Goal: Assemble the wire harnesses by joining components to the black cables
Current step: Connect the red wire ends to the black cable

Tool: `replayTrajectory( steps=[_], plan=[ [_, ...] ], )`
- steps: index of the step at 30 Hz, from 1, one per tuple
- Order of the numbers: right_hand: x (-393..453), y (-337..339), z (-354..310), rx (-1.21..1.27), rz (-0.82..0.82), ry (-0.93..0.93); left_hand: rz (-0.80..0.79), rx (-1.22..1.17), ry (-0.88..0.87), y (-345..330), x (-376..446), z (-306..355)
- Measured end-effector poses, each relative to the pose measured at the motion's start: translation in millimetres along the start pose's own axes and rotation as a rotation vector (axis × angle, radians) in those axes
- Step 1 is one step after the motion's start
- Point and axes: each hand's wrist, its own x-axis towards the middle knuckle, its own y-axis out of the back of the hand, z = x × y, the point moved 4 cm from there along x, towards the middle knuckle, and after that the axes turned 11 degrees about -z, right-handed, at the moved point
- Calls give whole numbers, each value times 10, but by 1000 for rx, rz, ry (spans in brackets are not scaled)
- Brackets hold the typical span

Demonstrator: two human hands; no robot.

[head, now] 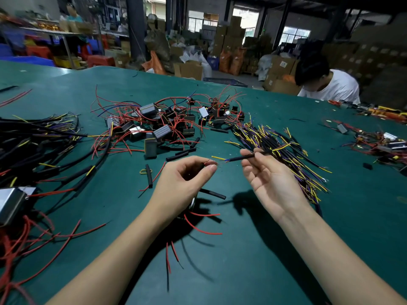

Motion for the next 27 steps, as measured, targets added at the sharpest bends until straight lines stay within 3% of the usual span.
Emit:
replayTrajectory(
  steps=[27],
  plan=[
    [-102,-25,63,-183,-82,28,166,-14,-53,62,12,-60]
  ],
)
